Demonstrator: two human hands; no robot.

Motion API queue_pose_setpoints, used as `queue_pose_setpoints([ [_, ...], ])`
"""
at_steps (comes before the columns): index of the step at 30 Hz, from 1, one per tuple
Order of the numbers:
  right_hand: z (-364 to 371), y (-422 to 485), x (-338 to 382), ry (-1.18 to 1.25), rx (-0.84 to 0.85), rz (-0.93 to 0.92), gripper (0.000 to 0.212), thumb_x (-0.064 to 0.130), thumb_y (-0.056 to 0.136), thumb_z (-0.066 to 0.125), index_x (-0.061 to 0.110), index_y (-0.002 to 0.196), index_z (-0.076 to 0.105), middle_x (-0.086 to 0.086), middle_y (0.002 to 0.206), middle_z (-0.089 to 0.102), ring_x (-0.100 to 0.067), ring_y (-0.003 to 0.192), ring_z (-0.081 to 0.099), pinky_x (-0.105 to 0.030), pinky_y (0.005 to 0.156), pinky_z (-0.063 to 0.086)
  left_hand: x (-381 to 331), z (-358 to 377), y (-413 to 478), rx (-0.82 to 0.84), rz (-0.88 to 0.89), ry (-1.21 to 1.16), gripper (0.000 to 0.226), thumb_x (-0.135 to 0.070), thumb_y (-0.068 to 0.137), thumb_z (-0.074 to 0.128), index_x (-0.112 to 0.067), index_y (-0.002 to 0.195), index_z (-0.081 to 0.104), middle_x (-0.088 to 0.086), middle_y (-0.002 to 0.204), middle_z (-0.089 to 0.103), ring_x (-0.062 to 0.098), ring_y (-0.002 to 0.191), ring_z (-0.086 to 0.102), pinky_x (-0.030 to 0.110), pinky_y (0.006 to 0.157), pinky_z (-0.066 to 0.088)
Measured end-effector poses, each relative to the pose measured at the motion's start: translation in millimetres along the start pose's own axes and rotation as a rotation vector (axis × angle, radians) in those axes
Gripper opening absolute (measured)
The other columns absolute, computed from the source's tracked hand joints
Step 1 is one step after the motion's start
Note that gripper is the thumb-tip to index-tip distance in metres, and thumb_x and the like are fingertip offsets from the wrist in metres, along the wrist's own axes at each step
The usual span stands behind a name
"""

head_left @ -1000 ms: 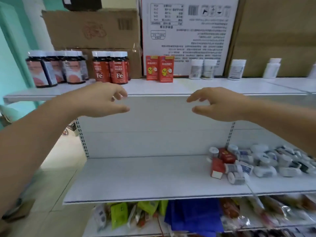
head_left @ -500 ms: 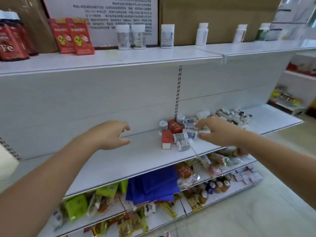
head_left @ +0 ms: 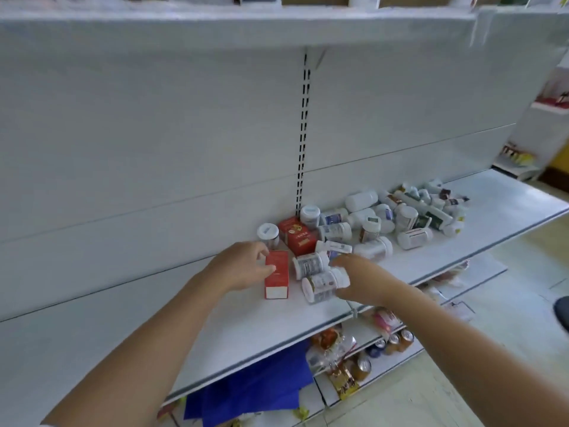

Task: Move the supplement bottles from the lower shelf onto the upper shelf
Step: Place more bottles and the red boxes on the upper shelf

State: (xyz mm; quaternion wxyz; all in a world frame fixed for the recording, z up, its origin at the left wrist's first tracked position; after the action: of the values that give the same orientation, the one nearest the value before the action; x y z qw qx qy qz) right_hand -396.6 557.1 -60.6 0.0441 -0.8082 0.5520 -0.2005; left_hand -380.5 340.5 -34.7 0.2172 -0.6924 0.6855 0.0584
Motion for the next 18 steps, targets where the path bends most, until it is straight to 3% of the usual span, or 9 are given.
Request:
queue_pose_setpoints([
  [5, 33.2, 47.2, -12.4, -0.209, 0.003, -0.182, 0.068, 0.031, 0.077, 0.071, 0.026, 0.138, 0.043, 0.003, 0.138, 0.046, -0.02, 0.126, 0.046, -0.035, 0.106, 0.04, 4.0, 44.1, 58.5, -0.01, -0.102, -0.038, 0.05, -0.051, 0.084, 0.064, -0.014, 0.117, 0.057, 0.004, 0.11, 0.066, 0.02, 0.097, 0.063, 0.036, 0.084, 0.053],
  [9, 43.0, 62.1, -16.7, -0.228, -0.038, -0.26, 0.064, 0.041, 0.075, 0.072, 0.027, 0.133, 0.046, 0.006, 0.13, 0.051, -0.015, 0.118, 0.051, -0.035, 0.103, 0.043, 8.7, 68.4, 72.2, -0.075, -0.176, -0.093, 0.073, -0.05, 0.076, 0.071, -0.01, 0.13, 0.04, 0.009, 0.112, 0.063, 0.025, 0.098, 0.063, 0.032, 0.072, 0.047],
  [12, 27.3, 55.6, -18.4, 0.079, -0.027, -0.204, 0.063, 0.041, 0.073, 0.078, 0.026, 0.128, 0.051, 0.007, 0.119, 0.053, -0.013, 0.106, 0.054, -0.032, 0.096, 0.047, 11.3, 66.6, 64.6, -0.073, -0.249, -0.217, 0.058, -0.048, 0.068, 0.069, -0.017, 0.113, 0.052, 0.004, 0.106, 0.066, 0.022, 0.093, 0.064, 0.032, 0.072, 0.05],
  [14, 8.4, 44.9, -18.3, 0.366, -0.044, -0.177, 0.057, 0.034, 0.072, 0.082, 0.025, 0.121, 0.054, 0.008, 0.111, 0.06, -0.011, 0.1, 0.06, -0.033, 0.093, 0.052, 6.1, 52.2, 50.4, -0.119, -0.239, -0.426, 0.033, -0.042, 0.072, 0.07, -0.026, 0.098, 0.057, -0.003, 0.098, 0.068, 0.017, 0.089, 0.065, 0.031, 0.076, 0.053],
  [15, -2.8, 37.9, -18.4, 0.508, -0.059, -0.158, 0.055, 0.03, 0.073, 0.083, 0.025, 0.12, 0.054, 0.007, 0.108, 0.064, -0.011, 0.098, 0.063, -0.034, 0.092, 0.053, 3.0, 43.0, 41.4, -0.155, -0.232, -0.554, 0.024, -0.036, 0.078, 0.069, -0.029, 0.097, 0.055, -0.006, 0.094, 0.067, 0.015, 0.086, 0.065, 0.029, 0.074, 0.051],
  [18, -38.3, 5.3, -12.1, 1.02, -0.083, -0.109, 0.056, 0.022, 0.073, 0.081, 0.016, 0.122, 0.053, -0.007, 0.111, 0.068, -0.022, 0.102, 0.067, -0.04, 0.094, 0.053, -18.4, 10.1, 3.0, -0.234, -0.204, -0.885, 0.024, -0.028, 0.091, 0.059, -0.024, 0.114, 0.052, -0.004, 0.098, 0.066, 0.012, 0.082, 0.066, 0.026, 0.065, 0.049],
])
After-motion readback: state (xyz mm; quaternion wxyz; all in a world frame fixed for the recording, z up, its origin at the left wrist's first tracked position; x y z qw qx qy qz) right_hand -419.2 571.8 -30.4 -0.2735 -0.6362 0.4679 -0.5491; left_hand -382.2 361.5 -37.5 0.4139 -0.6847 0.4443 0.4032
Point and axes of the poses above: each hand's wrist, its own y-axis towards the middle knuckle, its own z-axis out of the palm, x = y × z, the point moved 10 cm from there along y, towards the middle knuckle
